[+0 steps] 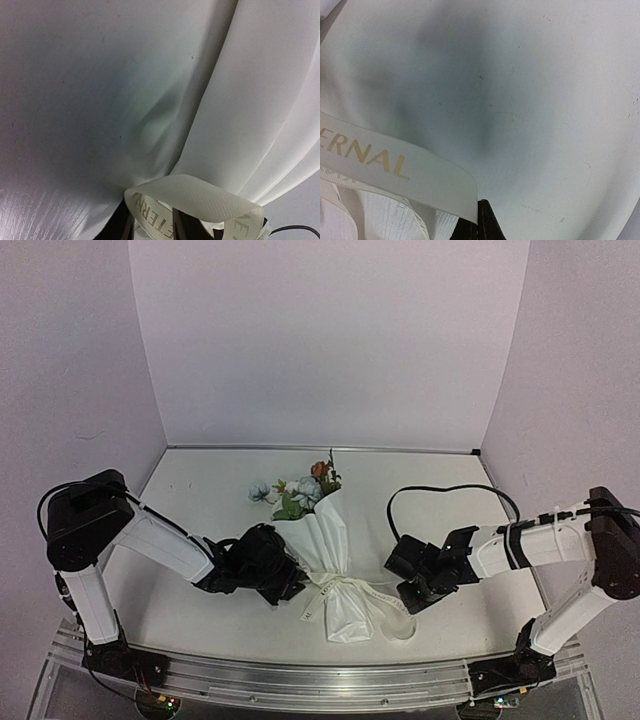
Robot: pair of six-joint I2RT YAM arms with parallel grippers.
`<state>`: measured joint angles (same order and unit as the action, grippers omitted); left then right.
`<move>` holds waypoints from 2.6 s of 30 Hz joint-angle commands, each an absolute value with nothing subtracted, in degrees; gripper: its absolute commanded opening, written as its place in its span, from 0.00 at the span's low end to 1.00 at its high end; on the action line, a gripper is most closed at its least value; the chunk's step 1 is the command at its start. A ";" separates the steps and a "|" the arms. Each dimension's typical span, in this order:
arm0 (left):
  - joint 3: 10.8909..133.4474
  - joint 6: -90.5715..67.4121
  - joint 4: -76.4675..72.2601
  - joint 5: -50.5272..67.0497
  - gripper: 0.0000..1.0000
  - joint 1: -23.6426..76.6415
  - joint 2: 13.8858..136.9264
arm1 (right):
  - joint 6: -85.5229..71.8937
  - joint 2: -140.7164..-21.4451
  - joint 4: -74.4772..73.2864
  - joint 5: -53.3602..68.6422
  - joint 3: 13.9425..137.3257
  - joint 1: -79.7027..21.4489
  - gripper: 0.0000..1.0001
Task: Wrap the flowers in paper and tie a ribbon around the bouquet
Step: Adjust the ribbon at the center of the board.
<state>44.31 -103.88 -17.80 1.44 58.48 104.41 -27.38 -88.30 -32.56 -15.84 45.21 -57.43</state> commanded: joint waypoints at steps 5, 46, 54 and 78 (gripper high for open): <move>43.47 -97.65 -19.10 -2.20 0.00 55.43 101.00 | -26.47 -86.88 -32.58 -16.56 45.37 -57.51 0.00; 37.97 -50.32 -1.66 8.90 0.00 41.26 85.12 | -20.92 -92.04 -36.22 1.26 62.64 -57.69 0.45; 37.94 -50.28 -1.59 9.67 0.00 41.25 84.76 | -19.14 -97.62 -36.30 9.50 65.06 -60.11 0.42; 36.94 -50.08 -2.19 10.79 0.00 41.26 84.55 | -18.24 -109.41 -37.00 4.44 71.98 -60.42 0.22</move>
